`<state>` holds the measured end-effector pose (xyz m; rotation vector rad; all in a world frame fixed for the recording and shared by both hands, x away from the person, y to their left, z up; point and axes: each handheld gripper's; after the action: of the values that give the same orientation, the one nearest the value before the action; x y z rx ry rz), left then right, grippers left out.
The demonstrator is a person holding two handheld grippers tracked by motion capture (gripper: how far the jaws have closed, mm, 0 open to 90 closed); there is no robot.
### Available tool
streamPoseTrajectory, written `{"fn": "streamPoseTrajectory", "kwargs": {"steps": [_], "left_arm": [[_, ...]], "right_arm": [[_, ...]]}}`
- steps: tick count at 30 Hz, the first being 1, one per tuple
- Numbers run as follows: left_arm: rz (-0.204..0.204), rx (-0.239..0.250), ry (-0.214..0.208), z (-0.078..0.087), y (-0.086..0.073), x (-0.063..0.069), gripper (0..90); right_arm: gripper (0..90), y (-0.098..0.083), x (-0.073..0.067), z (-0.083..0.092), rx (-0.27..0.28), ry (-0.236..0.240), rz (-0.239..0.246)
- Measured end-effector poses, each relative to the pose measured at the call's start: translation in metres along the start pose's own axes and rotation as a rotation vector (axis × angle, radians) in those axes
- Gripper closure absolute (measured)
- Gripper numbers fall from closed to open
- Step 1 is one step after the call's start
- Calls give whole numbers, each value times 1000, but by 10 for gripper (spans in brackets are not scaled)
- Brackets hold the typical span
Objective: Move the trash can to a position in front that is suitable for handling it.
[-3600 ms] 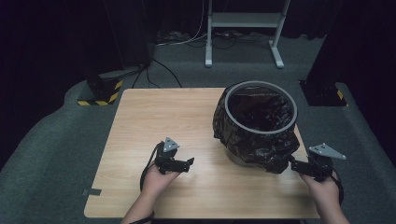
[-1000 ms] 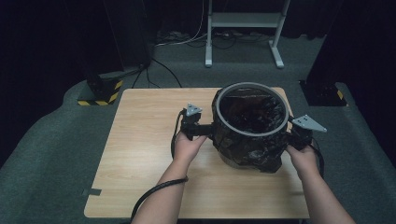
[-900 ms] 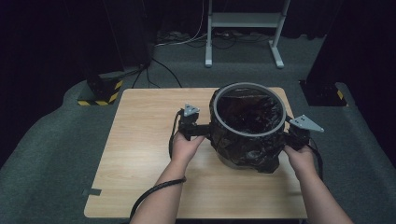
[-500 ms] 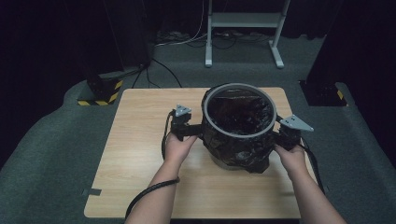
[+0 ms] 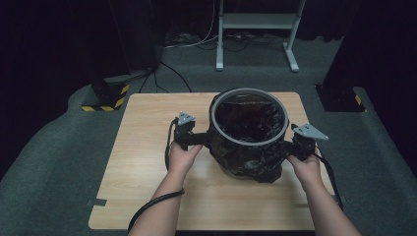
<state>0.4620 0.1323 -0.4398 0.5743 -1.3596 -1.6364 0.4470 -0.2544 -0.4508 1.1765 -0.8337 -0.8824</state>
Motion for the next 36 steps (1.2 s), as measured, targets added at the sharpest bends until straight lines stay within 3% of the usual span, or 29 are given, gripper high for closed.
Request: {"fn": "streamPoseTrajectory", "kwargs": {"steps": [5,9,14,20,28,34,36], "left_arm": [[7,-3,-7,1,-1,1,152],[-16,-3,-22,-1,-3,6,152],[-16,-2,-21,-1,-3,5,155],[-24,-8,-2,6,-5,-2,148],[-35,-10,4,26,-11,-11,147],[-59,-68,21,48,-26,-23,143],[-84,-125,36,60,-36,-29,144]], "right_arm": [[205,-1,-1,1,4,7,-9],[240,-3,-4,-1,13,-1,-28],[263,-4,-6,-3,15,-1,-45],[200,-5,-4,-1,-12,-8,-7],[177,-4,9,19,-25,-53,10],[171,-15,16,38,-56,-79,2],[168,-25,15,48,-94,-80,-6]]}}
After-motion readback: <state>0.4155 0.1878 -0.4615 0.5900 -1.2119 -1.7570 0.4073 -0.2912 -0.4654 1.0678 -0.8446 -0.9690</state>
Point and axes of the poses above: each handheld gripper's, and its own axes: z roughly backward along the jaws, y roughly out of its top, x roughly to its right, and after that the axes turned 11 degrees about x, right-handed
